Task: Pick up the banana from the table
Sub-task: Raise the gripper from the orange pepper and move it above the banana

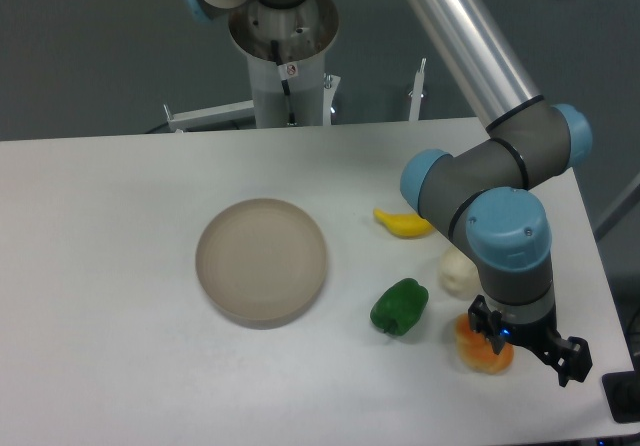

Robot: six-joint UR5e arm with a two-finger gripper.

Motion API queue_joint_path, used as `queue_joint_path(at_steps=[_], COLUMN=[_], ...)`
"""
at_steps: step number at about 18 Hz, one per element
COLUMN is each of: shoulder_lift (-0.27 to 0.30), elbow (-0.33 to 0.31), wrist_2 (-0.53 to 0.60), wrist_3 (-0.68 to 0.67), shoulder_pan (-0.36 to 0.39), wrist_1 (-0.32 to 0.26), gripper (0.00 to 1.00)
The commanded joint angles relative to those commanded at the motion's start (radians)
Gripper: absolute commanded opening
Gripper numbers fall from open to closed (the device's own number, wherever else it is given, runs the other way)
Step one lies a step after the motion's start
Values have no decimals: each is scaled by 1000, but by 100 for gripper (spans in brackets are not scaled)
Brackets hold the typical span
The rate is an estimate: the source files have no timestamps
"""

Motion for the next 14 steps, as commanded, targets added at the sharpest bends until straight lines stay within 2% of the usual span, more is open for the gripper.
queue_joint_path(at_steps=[4,10,12,14], shoulder_lift=[12,72,109,155], elbow=[-5,-61,-96,-158], wrist_2=[0,-11,-11,-11], wrist_3=[-2,2,8,12], shoulder_pan=[-2,-2,2,9], wrist_1=[-2,-11,-32,-49], gripper=[100,100,100,100])
